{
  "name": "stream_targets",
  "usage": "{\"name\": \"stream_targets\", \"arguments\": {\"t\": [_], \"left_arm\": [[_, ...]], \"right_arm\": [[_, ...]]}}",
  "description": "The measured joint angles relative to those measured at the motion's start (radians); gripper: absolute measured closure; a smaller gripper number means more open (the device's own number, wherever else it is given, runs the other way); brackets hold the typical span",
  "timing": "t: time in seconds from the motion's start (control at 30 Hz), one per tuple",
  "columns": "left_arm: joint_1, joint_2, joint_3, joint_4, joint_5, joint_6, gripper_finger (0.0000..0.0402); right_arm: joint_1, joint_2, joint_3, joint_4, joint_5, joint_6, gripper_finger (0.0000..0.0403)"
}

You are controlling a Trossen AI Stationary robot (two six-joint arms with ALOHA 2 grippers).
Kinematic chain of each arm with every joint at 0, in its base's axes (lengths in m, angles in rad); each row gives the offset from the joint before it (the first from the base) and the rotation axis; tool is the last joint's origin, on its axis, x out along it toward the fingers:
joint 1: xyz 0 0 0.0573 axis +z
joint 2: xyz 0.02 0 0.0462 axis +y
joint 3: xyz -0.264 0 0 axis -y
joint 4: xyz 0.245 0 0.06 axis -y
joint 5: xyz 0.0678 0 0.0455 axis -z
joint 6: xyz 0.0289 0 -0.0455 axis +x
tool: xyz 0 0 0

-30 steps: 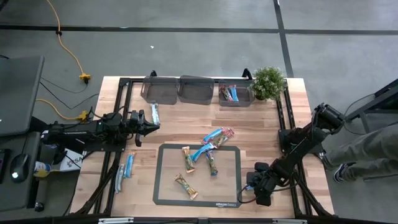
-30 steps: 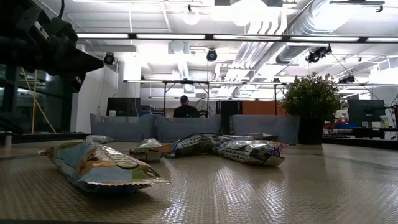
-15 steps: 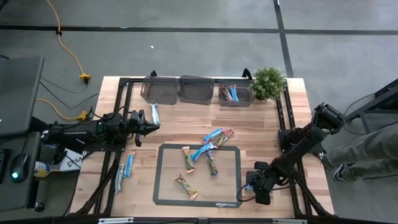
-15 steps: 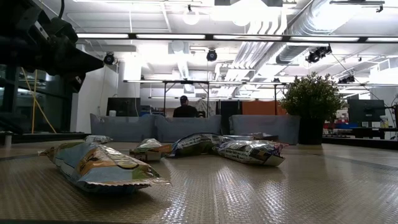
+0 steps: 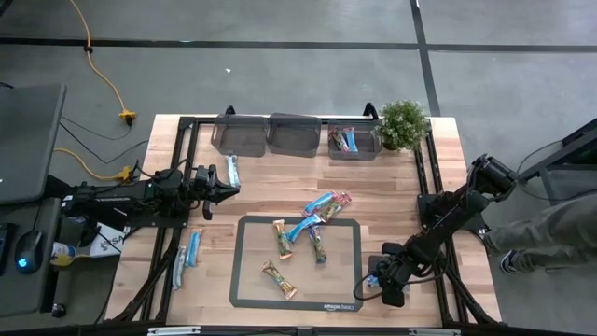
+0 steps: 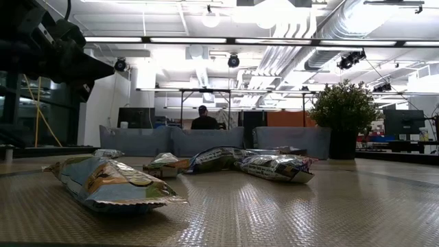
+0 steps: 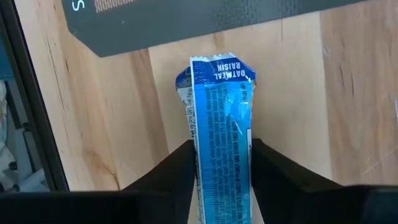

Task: Pick and place Granola Bars by type
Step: Put the blue granola bar into the middle black bin

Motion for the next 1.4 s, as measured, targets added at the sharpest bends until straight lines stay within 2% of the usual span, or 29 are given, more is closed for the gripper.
{"name": "stream_targets", "arguments": {"t": [0.33, 0.53, 0.7, 0.97, 1.13, 1.4], "left_arm": [[0.000, 0.000, 0.000, 0.000, 0.000, 0.000, 0.0401], [0.000, 0.000, 0.000, 0.000, 0.000, 0.000, 0.0401], [0.000, 0.000, 0.000, 0.000, 0.000, 0.000, 0.0401], [0.000, 0.000, 0.000, 0.000, 0.000, 0.000, 0.0401], [0.000, 0.000, 0.000, 0.000, 0.000, 0.000, 0.0401], [0.000, 0.000, 0.000, 0.000, 0.000, 0.000, 0.0401]], "right_arm": [[-0.039, 0.009, 0.058, -0.032, 0.001, -0.023, 0.0311], [-0.063, 0.008, 0.078, 0.025, 0.027, -0.029, 0.0324], [-0.083, 0.008, 0.078, 0.107, 0.037, -0.034, 0.0325], [-0.152, 0.007, 0.079, 0.362, 0.064, -0.076, 0.0325], [-0.209, 0.006, 0.143, 0.421, 0.122, -0.201, 0.0325], [-0.326, 0.005, 0.382, 0.417, 0.192, -0.518, 0.0325]]}}
